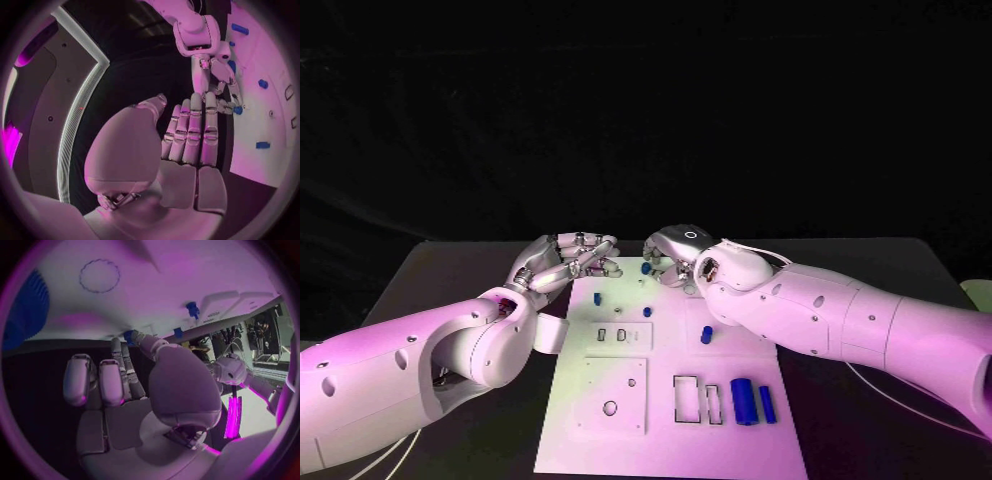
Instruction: Assemble the parts on the task board
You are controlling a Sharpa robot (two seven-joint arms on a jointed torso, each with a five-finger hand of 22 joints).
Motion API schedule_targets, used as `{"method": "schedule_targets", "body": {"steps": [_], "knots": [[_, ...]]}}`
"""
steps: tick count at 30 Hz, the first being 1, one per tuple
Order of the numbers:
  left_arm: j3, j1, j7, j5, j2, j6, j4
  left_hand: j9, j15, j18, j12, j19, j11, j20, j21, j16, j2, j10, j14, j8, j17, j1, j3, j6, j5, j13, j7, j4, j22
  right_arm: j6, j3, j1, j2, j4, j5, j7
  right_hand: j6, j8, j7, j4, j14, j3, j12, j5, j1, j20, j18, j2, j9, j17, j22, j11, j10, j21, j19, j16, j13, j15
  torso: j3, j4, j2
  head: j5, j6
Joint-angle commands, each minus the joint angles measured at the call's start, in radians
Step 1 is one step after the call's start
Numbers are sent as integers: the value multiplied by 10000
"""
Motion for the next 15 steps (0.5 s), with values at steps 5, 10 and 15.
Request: {"method": "schedule_targets", "body": {"steps": [5,10,15], "knots": [[9,14,61,-1,-59,334,-72,18,75,109,-97,-3,77,-5,27,7,6,1,-105,-60,28,-104,80,-19,-9,5,22,6,-6,-249,52,106,-745,954,-41,-122,-148,-148,-8,63,115,-136,184,94,-36,46,-67,-167,28,-78,50,-11,-57,-43,6,-46,66,68,10,-49,-30,45,46],[9,15,41,0,-161,455,-137,25,85,106,-107,-40,75,6,9,-29,9,19,-166,-63,33,-127,96,-8,-9,8,15,4,-19,-358,138,281,-1619,1974,672,42,31,-129,-40,85,90,-143,502,190,35,1,-41,-148,112,-188,-22,-104,408,-109,-49,-78,149,-2,19,-198,-96,60,93],[8,24,11,4,-233,580,-147,27,85,106,-108,-46,74,8,6,-34,10,25,-174,-62,35,-131,99,-5,-9,9,14,4,-21,-498,176,439,-2529,2839,1916,473,292,-120,-191,287,88,-387,943,876,-178,-164,-37,-367,225,-262,-19,-331,1375,-148,-50,-96,336,-194,-2,-375,-167,79,152]]}}
